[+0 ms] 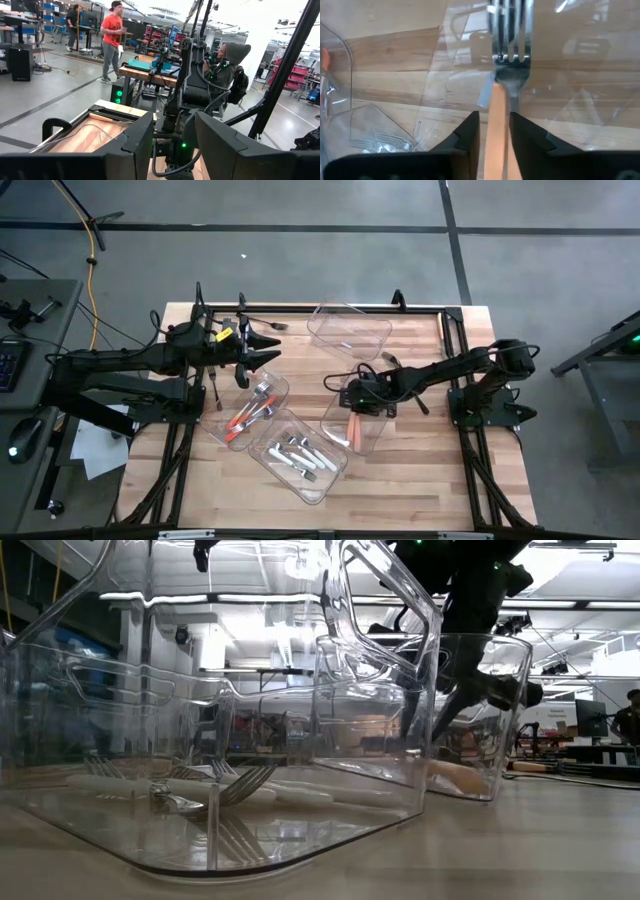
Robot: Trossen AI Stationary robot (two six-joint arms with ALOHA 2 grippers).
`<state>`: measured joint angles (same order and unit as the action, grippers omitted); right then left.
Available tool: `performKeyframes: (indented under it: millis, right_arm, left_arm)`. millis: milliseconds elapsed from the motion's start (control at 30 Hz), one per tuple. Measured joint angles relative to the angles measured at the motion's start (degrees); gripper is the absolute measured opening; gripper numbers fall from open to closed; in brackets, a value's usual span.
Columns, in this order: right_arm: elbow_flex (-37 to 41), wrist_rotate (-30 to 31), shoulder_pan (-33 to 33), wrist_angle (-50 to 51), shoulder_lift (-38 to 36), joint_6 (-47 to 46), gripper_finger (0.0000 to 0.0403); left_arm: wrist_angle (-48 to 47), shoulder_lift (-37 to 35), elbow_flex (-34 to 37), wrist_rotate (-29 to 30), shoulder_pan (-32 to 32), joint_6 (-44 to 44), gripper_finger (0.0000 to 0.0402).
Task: Sort silverware by color (type)
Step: Put the light orange fork into the middle right transparent bin
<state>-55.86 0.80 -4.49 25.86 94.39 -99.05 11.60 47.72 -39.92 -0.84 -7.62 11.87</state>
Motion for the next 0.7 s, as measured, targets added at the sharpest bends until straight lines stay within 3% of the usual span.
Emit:
performKeyframes:
  millis: [167,367,567,700]
  right_arm:
    - [0.00,-0.09,0.00,0.02,-0.15,0.06,0.0122]
    - [0.04,0.57,0.00,1.09,-3.21,2.61,0.0130]
    - [0.07,3.15,0.68,6.10,-10.10,7.61,0.0130]
    - [0.09,9.38,0.74,6.73,-17.93,15.25,0.0130]
  left_arm:
    - [0.00,0.00,0.00,0.00,0.00,-0.02,0.0136]
    - [-0.04,0.00,0.00,0.00,-0.01,-0.04,0.0136]
    - [-0.11,0.00,0.00,0.00,-0.02,-0.06,0.0136]
    - [-0.14,0.00,0.00,0.02,-0.01,-0.06,0.0136]
